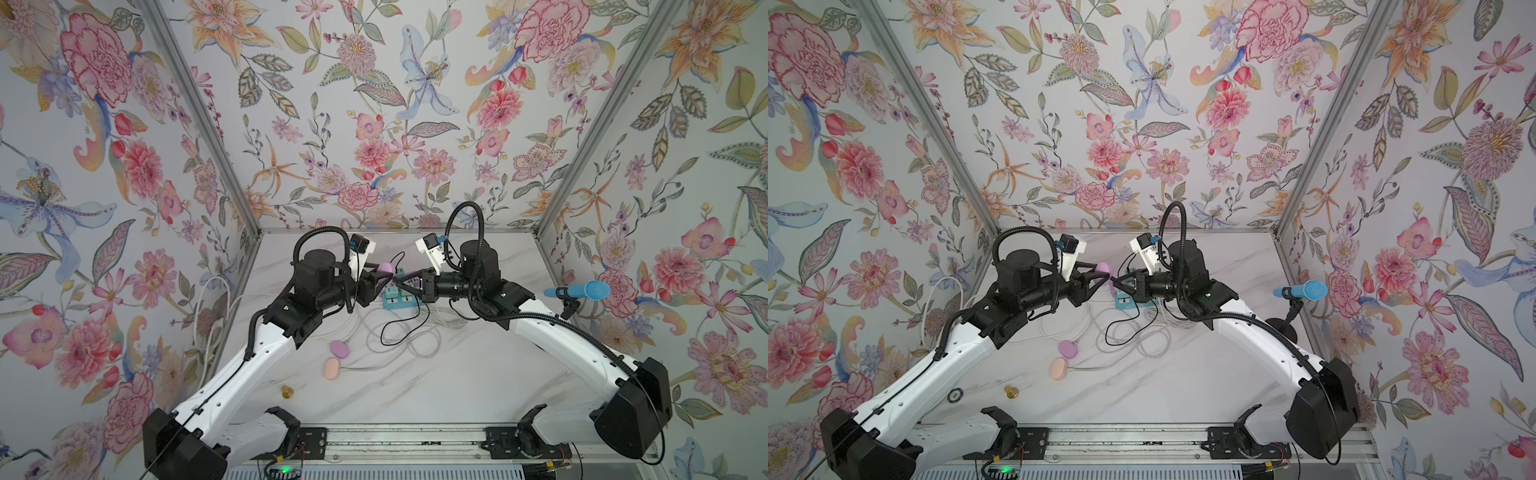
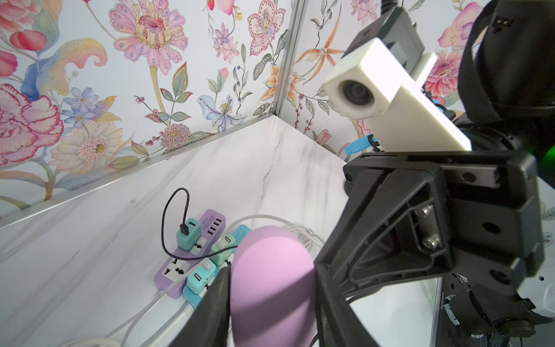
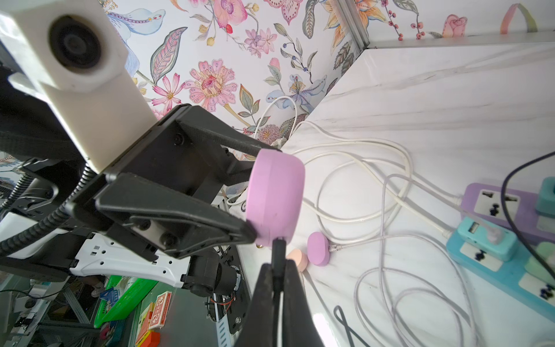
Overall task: Charge the bluetooth headset
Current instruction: Place the bluetooth headset at the center of the board.
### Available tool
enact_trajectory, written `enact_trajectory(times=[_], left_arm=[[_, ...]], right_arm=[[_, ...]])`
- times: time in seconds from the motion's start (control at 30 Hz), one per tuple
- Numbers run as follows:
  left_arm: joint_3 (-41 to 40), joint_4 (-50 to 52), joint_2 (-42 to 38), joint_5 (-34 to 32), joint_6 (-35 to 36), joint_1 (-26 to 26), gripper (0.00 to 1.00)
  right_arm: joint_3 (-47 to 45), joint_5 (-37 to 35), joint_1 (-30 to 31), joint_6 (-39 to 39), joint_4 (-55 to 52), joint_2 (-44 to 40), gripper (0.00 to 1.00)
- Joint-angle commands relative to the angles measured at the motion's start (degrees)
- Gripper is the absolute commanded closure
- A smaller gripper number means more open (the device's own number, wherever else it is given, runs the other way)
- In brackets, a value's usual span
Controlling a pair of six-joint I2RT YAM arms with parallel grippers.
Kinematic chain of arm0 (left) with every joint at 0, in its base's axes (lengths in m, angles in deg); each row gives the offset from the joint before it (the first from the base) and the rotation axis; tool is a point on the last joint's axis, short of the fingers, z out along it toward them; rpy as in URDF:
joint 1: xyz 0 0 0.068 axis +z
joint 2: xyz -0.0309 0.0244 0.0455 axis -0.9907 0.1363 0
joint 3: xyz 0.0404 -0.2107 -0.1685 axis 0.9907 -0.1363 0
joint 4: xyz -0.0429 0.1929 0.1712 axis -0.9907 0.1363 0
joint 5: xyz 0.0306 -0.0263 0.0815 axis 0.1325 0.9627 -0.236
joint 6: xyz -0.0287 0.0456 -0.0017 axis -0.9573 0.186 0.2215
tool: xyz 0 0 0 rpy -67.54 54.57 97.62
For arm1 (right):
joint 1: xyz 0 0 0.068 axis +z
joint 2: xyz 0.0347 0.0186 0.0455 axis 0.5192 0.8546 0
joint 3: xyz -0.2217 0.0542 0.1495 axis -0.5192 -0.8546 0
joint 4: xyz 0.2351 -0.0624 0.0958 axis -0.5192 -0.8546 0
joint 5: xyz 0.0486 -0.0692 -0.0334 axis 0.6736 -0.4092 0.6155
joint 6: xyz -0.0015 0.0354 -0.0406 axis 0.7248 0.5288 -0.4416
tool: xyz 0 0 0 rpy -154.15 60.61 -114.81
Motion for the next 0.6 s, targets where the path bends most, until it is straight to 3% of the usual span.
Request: enact_trajectory(times=[0.0, 0.33, 0.57], left_arm=[[-1.1, -3.21, -1.56, 6.22, -2.31, -0.81, 0.98], [-9.31, 1.25, -4.42, -0.6, -3.16, -0.73, 1.0], [-21.5, 1.57, -8.55, -4.16, -11.2, -0.91, 1.0]], right_arm=[[2.71, -0.24, 1.2, -0.81, 2.65, 2.6, 0.95], [-1.59, -0.88, -4.24, -1.26, -3.67, -8.08, 0.53], [-5.19, -5.02, -9.57, -2.0, -10.2, -17.75, 0.49]])
